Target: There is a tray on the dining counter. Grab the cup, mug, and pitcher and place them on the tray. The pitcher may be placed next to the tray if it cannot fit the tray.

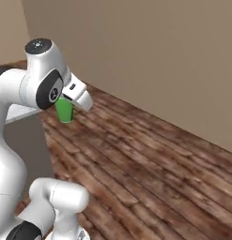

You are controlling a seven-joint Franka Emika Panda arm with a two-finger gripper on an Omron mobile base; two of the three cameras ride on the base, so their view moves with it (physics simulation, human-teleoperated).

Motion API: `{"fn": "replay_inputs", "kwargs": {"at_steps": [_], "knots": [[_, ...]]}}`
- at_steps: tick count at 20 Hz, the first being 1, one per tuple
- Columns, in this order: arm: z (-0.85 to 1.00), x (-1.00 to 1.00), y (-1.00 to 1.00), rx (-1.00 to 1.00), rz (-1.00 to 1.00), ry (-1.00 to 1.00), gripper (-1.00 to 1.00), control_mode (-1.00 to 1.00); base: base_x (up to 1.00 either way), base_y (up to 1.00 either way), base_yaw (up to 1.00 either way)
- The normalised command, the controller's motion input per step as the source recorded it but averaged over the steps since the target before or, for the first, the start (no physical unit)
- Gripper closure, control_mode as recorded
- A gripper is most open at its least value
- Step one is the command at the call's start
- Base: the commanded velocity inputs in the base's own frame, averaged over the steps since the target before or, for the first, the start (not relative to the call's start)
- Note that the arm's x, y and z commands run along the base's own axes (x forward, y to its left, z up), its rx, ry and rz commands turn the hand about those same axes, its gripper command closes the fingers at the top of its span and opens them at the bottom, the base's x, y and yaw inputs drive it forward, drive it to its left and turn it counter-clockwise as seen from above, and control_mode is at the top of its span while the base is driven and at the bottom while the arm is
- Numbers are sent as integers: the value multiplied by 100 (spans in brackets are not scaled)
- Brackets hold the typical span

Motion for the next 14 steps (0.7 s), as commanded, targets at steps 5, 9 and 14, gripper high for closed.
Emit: {"fn": "replay_inputs", "kwargs": {"at_steps": [5,9,14], "knots": [[0,0,0,0,0,0,100,100,48,-74,59],[0,0,0,0,0,0,100,100,36,-80,55],[0,0,0,0,0,0,100,100,33,-79,50]]}}
